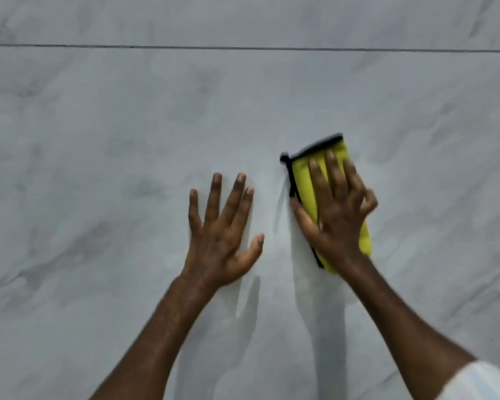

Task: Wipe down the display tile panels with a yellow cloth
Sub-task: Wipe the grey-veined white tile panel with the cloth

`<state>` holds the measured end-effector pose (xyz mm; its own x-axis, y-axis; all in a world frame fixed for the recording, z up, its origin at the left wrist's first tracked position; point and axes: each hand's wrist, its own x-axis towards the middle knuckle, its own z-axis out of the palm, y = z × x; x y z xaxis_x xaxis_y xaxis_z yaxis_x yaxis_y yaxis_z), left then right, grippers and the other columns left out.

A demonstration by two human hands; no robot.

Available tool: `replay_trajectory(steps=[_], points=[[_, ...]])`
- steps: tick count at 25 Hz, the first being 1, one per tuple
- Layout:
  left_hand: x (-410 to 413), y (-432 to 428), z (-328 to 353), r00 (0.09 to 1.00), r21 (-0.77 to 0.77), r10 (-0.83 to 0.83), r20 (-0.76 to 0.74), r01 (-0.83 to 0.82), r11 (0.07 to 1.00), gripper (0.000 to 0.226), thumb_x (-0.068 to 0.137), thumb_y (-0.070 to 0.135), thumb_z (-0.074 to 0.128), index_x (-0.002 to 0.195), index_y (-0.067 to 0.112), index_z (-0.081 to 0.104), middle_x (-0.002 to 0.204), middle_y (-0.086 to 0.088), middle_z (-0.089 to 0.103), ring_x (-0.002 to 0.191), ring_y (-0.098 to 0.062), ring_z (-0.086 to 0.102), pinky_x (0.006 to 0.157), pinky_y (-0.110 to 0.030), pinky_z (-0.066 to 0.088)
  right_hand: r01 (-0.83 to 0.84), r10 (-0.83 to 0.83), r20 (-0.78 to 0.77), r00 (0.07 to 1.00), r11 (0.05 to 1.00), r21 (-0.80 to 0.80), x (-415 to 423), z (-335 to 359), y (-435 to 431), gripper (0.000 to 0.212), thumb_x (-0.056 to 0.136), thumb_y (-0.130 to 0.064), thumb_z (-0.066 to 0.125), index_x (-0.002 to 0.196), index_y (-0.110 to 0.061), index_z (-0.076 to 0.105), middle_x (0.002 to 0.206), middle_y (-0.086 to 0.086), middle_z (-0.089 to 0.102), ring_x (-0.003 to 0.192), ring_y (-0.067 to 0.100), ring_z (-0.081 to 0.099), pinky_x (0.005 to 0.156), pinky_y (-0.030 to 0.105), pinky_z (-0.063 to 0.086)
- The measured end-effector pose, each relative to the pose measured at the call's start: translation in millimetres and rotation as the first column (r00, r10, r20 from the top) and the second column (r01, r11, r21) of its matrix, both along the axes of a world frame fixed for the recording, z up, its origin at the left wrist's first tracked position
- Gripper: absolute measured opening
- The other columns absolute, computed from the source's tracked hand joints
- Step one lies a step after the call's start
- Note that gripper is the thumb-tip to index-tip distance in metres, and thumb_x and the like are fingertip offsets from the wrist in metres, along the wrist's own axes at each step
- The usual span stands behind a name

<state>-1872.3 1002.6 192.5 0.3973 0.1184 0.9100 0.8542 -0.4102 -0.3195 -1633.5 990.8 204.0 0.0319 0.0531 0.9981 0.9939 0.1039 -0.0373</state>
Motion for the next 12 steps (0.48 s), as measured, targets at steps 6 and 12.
replay_trajectory(steps=[6, 12], points=[[9.3, 9.7, -59.3, 0.994, -0.005, 0.113, 0.011, -0.113, 0.994, 0.076, 0.101, 0.047, 0.053, 0.161, 0.004, 0.032, 0.169, -0.018, 0.025, 0.159, -0.037, 0.011, 0.125, -0.067, 0.009, -0.004, 0.011, 0.067, 0.998, 0.994, -0.105, 0.7, -103.4, -4.8, 0.066, 0.099, -0.059, 0.05, 0.157, -0.031, 0.036, 0.167, 0.003, 0.03, 0.151, 0.032, 0.029, 0.099, 0.06, 0.036], [12.0, 10.8, -62.6, 0.996, 0.017, 0.08, 0.045, -0.081, 0.997, 0.074, 0.103, 0.047, 0.051, 0.16, 0.003, 0.034, 0.167, -0.02, 0.03, 0.155, -0.044, 0.023, 0.124, -0.068, 0.012, 0.031, -0.03, -0.07, 0.997, 1.0, 0.003, -12.0, -61.6, -0.4, 0.066, 0.097, -0.058, 0.056, 0.155, -0.028, 0.044, 0.164, 0.005, 0.041, 0.149, 0.031, 0.036, 0.1, 0.055, 0.033]])
